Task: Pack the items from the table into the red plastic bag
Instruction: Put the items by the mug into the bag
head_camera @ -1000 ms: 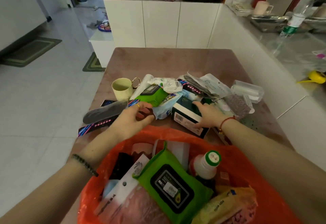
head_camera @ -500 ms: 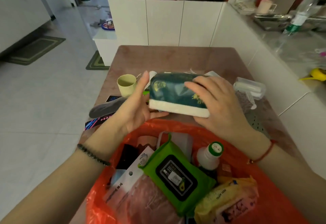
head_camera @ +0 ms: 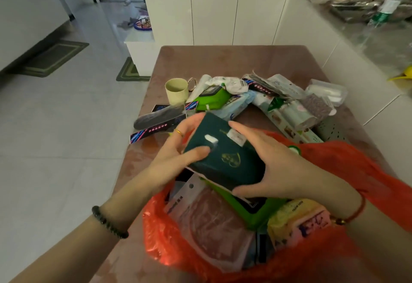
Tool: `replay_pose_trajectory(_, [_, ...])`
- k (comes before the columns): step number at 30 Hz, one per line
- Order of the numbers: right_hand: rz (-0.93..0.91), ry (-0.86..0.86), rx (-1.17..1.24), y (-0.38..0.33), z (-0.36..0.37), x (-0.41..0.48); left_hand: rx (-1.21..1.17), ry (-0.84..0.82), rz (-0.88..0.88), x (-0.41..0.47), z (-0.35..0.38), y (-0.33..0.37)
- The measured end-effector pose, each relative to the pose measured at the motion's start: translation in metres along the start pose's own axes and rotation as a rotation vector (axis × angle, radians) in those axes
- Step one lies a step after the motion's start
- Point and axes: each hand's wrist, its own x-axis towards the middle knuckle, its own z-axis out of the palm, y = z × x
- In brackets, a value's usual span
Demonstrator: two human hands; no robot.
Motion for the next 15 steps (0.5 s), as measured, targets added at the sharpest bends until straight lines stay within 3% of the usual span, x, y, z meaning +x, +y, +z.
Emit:
replay_pose_trajectory(3, [0.019, 0.027, 0.045, -0.002, 0.023, -0.002, 0.157, -0.034, -0.019, -0.022, -0.003, -0.013])
replay_pose_trajectory(6, [0.016, 0.125, 0.054, 0.004, 0.048, -0.013, 0.584, -0.132, 0.035, -0.054, -0.019, -0.031])
replay_pose_trajectory(10, [-0.002, 0.205, -0.148, 0.003, 0.073, -0.031, 1.285, -0.321, 0.336, -0.101, -0.041, -0.054])
replay_pose_trajectory(13, [-0.036, 0.254, -0.373, -0.004, 0.094, -0.038, 1.648, -0.509, 0.316, -0.120, -0.060, -0.064])
replay_pose_trajectory(15, [-0.018, 0.269, -0.393, -0.011, 0.106, -0.039, 1.760, -0.649, 0.376, -0.122, -0.074, -0.072])
